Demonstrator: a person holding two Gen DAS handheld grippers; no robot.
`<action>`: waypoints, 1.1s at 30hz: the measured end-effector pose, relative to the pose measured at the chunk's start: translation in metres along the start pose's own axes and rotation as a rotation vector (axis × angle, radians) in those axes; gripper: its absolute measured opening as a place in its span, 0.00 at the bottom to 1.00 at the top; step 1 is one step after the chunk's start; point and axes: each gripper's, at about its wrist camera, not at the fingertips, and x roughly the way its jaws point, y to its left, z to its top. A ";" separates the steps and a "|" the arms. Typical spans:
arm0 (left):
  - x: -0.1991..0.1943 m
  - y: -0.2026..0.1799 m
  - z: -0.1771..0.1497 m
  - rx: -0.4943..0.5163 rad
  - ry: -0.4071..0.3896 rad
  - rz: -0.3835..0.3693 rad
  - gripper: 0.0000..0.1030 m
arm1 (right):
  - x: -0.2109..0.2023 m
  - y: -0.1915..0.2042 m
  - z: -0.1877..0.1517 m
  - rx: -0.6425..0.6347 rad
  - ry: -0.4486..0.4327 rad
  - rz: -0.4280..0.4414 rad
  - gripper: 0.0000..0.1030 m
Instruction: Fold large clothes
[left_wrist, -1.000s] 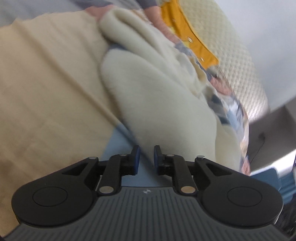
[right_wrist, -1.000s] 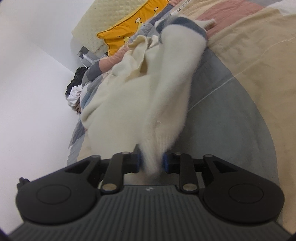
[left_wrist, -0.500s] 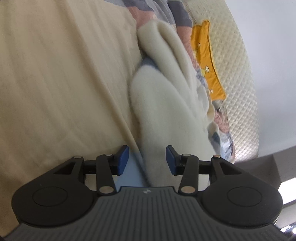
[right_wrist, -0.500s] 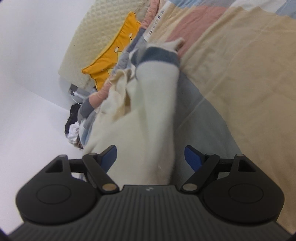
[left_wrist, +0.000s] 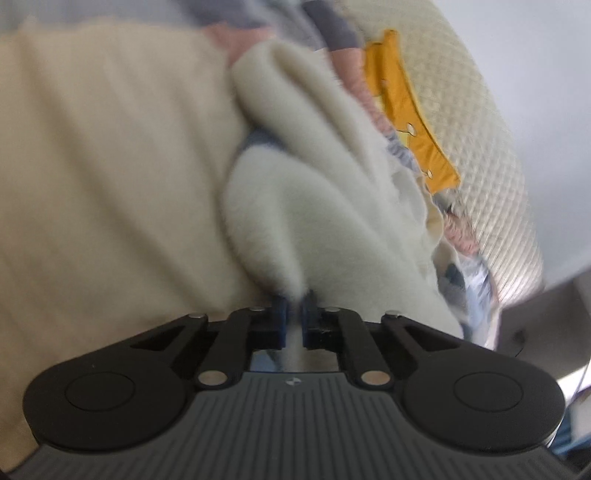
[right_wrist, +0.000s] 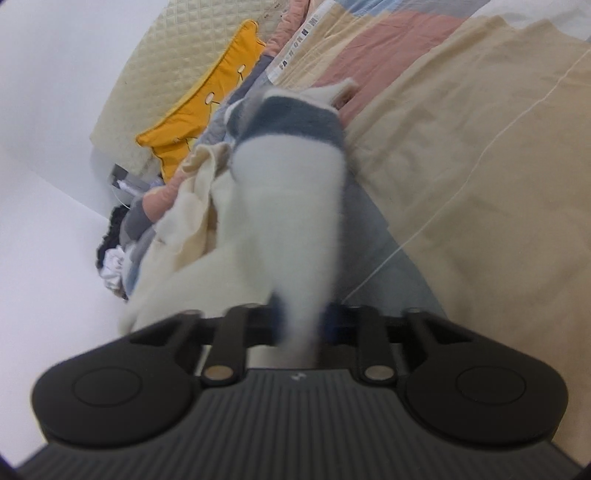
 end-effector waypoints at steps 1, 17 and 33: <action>-0.007 -0.007 0.002 0.038 -0.028 0.005 0.06 | -0.001 0.003 0.000 -0.018 -0.002 0.014 0.17; -0.152 -0.022 0.019 0.150 -0.253 -0.050 0.00 | -0.079 0.056 -0.025 -0.273 -0.049 0.170 0.13; -0.086 0.016 -0.028 -0.023 0.133 -0.096 0.40 | -0.017 -0.004 -0.032 -0.118 0.062 -0.072 0.18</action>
